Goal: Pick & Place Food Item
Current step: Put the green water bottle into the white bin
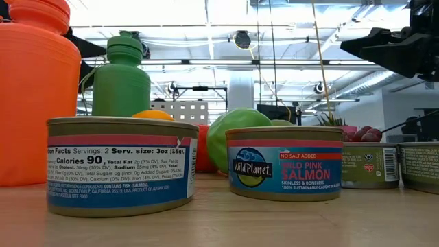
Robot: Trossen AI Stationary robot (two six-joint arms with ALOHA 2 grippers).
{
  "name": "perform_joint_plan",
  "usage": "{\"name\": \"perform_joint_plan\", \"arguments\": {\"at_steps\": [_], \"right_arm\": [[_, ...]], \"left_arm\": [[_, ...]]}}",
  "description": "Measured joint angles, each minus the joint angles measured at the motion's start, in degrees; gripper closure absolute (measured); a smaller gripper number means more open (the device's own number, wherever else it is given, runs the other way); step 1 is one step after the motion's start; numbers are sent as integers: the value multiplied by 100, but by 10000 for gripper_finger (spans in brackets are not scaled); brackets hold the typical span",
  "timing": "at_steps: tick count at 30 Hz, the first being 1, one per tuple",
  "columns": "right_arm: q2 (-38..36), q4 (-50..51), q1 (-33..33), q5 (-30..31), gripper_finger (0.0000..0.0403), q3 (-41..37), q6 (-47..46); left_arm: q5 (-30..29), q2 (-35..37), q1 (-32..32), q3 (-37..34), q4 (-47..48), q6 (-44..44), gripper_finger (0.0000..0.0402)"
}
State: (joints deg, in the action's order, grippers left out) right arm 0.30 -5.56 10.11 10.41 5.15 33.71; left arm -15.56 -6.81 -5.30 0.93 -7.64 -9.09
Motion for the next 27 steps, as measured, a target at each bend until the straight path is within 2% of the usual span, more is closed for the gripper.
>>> {"name": "perform_joint_plan", "arguments": {"at_steps": [13,17,20,27], "right_arm": [[0,1,0,0,87,0,0],[0,1,0,-1,87,0,0],[0,2,0,0,87,0,0],[0,2,0,-2,87,0,0]], "left_arm": [[-170,2,2,9,-1022,301,23],[31,-20,2,49,-1008,-93,23],[114,-195,-56,56,-1019,-583,23],[-246,-1258,-457,600,-1011,-393,23]]}}
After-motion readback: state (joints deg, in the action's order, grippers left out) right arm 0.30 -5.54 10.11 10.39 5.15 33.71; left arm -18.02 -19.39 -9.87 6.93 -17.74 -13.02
